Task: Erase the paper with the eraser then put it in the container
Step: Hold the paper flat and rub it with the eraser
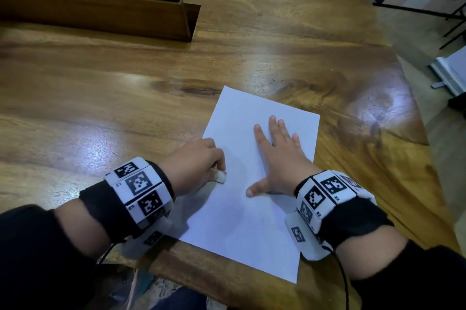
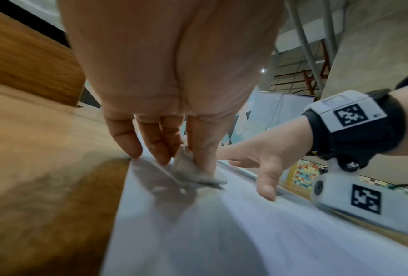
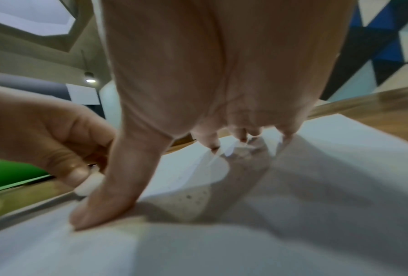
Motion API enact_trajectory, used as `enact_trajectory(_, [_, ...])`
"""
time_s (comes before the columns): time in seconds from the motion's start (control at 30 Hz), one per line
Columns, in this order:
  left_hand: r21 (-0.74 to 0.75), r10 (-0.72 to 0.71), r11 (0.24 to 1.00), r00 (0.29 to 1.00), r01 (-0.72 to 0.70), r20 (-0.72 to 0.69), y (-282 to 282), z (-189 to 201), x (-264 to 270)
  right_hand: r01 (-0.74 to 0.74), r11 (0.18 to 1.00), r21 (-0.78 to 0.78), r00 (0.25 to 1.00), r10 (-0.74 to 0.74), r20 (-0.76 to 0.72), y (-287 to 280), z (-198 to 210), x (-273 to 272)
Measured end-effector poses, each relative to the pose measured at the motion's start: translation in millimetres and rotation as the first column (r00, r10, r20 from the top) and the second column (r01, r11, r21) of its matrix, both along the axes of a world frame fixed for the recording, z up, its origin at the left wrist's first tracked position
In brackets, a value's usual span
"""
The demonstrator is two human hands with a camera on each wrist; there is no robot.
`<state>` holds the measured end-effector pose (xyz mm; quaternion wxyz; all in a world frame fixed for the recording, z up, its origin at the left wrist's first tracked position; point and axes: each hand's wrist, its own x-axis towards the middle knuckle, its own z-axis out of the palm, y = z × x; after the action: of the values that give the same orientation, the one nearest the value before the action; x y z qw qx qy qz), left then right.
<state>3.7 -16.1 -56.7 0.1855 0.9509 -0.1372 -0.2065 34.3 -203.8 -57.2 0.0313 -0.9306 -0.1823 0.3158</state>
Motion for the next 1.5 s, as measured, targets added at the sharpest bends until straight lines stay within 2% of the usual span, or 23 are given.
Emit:
enact_trajectory(0.1, [-0.017,0.007,1.000,0.999,-0.007,-0.032,-1.7,2.7,-2.3,-0.072,0.994,0.077,0.997,0.074,-0.020,5.5,3.9,-7.4])
enact_trajectory(0.27, [-0.034,0.031,0.999,0.989,-0.036,-0.143,-3.6,20.4,14.7,-0.078,0.991,0.105,0.997,0.079,-0.010,11.6,-2.0,-16.2])
enact_trajectory(0.33, [-0.072,0.114,0.990,0.991,-0.119,-0.074,-7.2,24.8,28.5,-0.079,0.991,0.104,0.997,0.079,-0.002,10.1,-4.4,-17.4])
enact_trajectory(0.4, [-0.082,0.144,0.987,0.990,-0.142,0.015,-17.2,24.7,38.9,-0.052,0.991,0.121,0.999,0.052,0.005,9.1,-5.0,-17.3])
enact_trajectory(0.5, [-0.018,0.087,0.996,0.994,-0.086,0.062,-30.9,16.9,36.9,-0.038,0.990,0.135,0.999,0.036,0.021,8.3,-6.1,-16.9])
enact_trajectory(0.57, [-0.007,0.025,1.000,0.999,-0.025,0.036,-24.5,13.7,20.7,-0.042,0.990,0.136,0.999,0.039,0.026,7.8,-7.8,-17.1])
enact_trajectory(0.67, [-0.022,-0.169,0.986,0.974,0.167,-0.151,-5.7,14.5,-12.0,-0.061,0.989,0.138,0.998,0.058,0.021,7.2,-9.2,-17.3])
enact_trajectory(0.73, [-0.009,-0.224,0.974,0.946,0.228,-0.237,-1.1,16.0,-17.8,-0.077,0.989,0.130,0.997,0.074,0.024,8.0,-9.7,-17.0])
enact_trajectory(0.83, [-0.014,-0.107,0.994,0.990,0.106,-0.096,-7.7,15.6,8.1,-0.073,0.991,0.115,0.997,0.071,0.021,10.5,-10.4,-18.1])
enact_trajectory(0.93, [-0.053,0.028,0.998,0.999,-0.027,0.027,-9.5,12.0,22.2,-0.062,0.993,0.100,0.998,0.060,0.021,11.2,-10.8,-20.6])
enact_trajectory(1.0, [-0.076,0.012,0.997,1.000,-0.012,0.003,-0.2,9.1,5.4,-0.072,0.994,0.083,0.997,0.070,0.024,11.7,-11.4,-21.0])
enact_trajectory(1.13, [-0.086,-0.056,0.995,0.988,0.044,-0.145,12.1,10.1,-20.4,-0.088,0.994,0.063,0.996,0.086,0.029,12.1,-10.7,-21.5])
enact_trajectory(1.27, [-0.121,0.064,0.991,0.998,-0.064,-0.002,2.2,11.5,11.7,-0.091,0.994,0.054,0.996,0.090,0.026,12.5,-11.3,-21.2])
enact_trajectory(1.37, [-0.144,0.096,0.986,0.993,-0.086,0.063,2.4,5.8,-0.8,-0.088,0.995,0.053,0.996,0.087,0.021,12.5,-11.1,-20.9])
enact_trajectory(1.5, [-0.137,0.016,0.990,0.997,-0.025,-0.071,18.3,6.7,-40.4,-0.086,0.995,0.049,0.996,0.086,0.017,12.9,-10.5,-21.0])
